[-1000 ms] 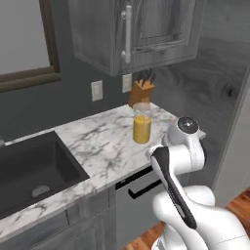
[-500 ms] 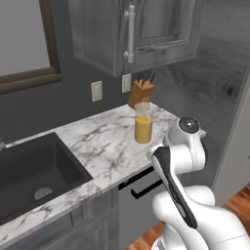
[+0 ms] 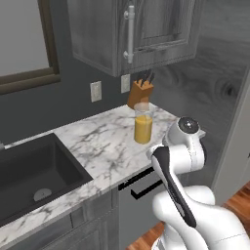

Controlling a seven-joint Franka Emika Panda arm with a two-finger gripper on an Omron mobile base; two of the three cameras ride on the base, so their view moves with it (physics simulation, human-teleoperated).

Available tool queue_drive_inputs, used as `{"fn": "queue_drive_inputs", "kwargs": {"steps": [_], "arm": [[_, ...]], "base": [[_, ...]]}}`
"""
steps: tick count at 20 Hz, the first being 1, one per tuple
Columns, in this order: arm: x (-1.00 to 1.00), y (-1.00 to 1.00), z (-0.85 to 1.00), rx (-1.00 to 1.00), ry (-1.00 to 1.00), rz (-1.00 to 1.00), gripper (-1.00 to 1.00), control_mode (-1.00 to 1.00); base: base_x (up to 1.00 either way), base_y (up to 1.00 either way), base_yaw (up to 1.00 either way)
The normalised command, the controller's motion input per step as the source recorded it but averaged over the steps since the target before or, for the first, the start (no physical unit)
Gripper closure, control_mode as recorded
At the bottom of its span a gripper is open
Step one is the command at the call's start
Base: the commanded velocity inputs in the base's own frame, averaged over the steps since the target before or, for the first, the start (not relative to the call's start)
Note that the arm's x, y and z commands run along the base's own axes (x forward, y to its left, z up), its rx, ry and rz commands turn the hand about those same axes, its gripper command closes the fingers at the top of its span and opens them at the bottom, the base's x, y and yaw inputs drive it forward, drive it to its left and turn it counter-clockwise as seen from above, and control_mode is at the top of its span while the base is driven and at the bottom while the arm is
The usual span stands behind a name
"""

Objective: Place the pitcher and cup on the dining counter for serving.

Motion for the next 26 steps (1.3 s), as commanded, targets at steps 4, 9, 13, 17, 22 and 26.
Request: {"fn": "queue_drive_inputs", "kwargs": {"steps": [4,9,13,17,22,26], "arm": [[0.26,0.00,0.01,0.00,0.07,-0.03,-1.00,-1.00],[0.25,0.00,0.09,0.00,0.09,-0.02,-1.00,-1.00],[0.31,0.00,0.33,0.00,0.08,-0.06,-1.00,-1.00],[0.33,0.00,0.40,0.00,0.05,-0.10,-1.00,-1.00],[0.47,0.00,0.34,0.03,0.06,-0.13,-1.00,-1.00],[0.54,0.00,0.02,0.13,0.08,-0.15,-1.00,-1.00]], "base": [[0.00,0.00,0.00],[0.00,0.00,0.00],[0.00,0.00,0.00],[0.00,0.00,0.00],[0.00,0.00,0.00],[0.00,0.00,0.00]]}}
